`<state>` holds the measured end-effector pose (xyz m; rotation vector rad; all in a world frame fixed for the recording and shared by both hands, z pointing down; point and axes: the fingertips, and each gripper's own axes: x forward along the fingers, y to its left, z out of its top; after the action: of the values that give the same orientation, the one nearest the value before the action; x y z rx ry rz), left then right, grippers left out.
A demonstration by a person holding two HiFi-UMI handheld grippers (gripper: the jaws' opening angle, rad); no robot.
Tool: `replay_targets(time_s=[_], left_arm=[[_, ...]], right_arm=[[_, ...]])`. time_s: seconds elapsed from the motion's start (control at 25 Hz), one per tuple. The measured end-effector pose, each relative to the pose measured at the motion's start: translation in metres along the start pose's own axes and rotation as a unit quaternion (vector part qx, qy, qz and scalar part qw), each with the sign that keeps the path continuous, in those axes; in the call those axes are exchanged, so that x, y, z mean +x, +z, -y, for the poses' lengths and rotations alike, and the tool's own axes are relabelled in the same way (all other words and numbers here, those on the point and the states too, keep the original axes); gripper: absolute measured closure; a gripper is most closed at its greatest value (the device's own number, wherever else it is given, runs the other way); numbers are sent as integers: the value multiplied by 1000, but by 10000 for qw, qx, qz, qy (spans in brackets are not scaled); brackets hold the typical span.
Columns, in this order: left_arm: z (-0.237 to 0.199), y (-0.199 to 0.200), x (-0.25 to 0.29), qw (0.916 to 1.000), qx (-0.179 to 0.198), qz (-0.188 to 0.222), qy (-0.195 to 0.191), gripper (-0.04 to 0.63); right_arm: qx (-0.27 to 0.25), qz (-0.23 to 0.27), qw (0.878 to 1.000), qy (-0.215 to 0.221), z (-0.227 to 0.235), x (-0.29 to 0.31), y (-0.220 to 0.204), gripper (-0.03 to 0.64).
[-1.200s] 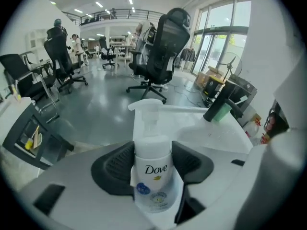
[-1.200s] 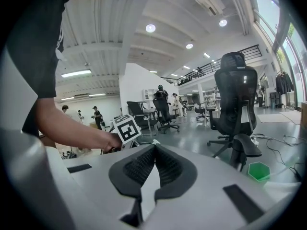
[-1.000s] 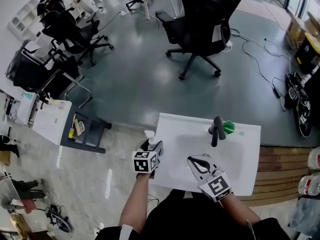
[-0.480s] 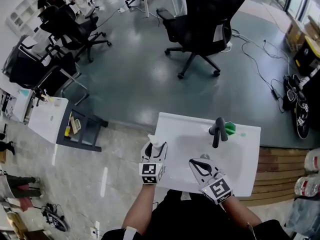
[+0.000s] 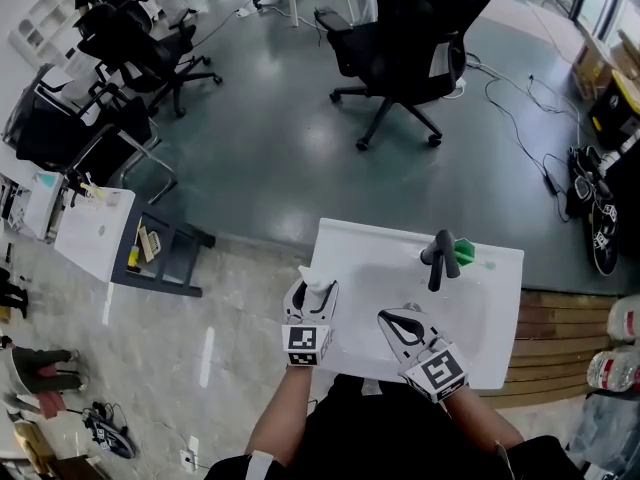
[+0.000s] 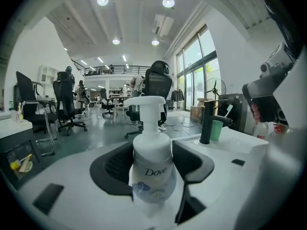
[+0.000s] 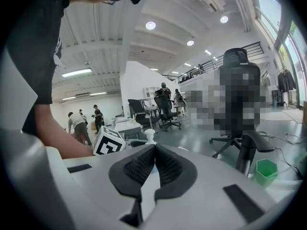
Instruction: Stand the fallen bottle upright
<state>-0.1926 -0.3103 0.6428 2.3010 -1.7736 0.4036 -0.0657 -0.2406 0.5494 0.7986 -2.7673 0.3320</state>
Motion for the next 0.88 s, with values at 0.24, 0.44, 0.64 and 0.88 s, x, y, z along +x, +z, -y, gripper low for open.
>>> replay_targets(time_s=[0.24, 0.44, 0.64, 0.88], left_arm=[[0, 4, -3, 10000, 67, 43, -3, 331], [0, 12, -3, 9998, 158, 131, -33, 331], [-1, 13, -11, 9998, 186, 70, -28, 319], [1, 16, -45, 9999, 126, -8, -51, 316]], right_arm=[[54, 13, 10000, -12, -2, 1, 3, 601], [52, 23, 10000, -25, -3, 0, 6, 601], [24, 80, 10000, 6, -8, 3, 13, 601], [-109, 232, 9997, 46, -16, 9, 29, 601]])
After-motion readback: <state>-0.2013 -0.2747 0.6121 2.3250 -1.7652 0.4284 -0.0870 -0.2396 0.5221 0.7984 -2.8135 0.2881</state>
